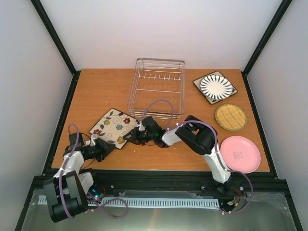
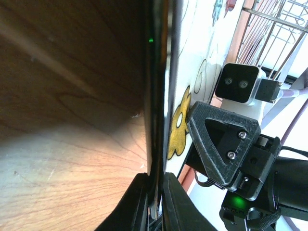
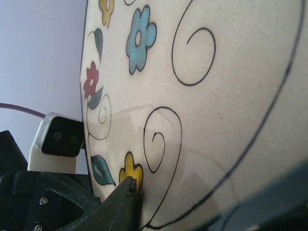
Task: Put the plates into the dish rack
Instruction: Pick up the plate at the center of the board.
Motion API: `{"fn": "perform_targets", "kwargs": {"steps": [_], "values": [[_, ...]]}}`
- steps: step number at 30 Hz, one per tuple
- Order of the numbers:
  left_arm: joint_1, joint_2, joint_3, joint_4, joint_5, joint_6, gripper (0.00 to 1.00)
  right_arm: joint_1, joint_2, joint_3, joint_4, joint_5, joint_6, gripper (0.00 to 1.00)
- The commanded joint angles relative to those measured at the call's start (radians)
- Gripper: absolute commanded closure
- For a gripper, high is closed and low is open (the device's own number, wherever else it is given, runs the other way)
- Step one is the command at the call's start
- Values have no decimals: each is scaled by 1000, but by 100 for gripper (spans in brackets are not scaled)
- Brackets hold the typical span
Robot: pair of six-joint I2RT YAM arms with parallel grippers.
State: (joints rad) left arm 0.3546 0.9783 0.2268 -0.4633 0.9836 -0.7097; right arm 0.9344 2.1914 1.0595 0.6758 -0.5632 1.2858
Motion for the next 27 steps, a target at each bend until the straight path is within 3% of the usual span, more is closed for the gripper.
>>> {"fn": "perform_targets", "kwargs": {"steps": [1,6,8,10,16,27], "values": [[-29,17,-6,-49,46,-53,99,19,59,9,-136,-29,146,96],[-29,13,-20,-24,52,-70,99,23,49,5,-170,-35,130,97],[-29,12,-18,-8,61,-79,94,24,40,7,-203,-43,109,97],[-29,11,-2,-2,69,-76,76,24,28,2,-231,-47,92,97],[-29,15,90,-41,56,-38,2,24,15,16,-326,-88,25,97],[-29,26,305,-78,-5,-1,0,24,-40,56,-586,-154,-177,97]]}}
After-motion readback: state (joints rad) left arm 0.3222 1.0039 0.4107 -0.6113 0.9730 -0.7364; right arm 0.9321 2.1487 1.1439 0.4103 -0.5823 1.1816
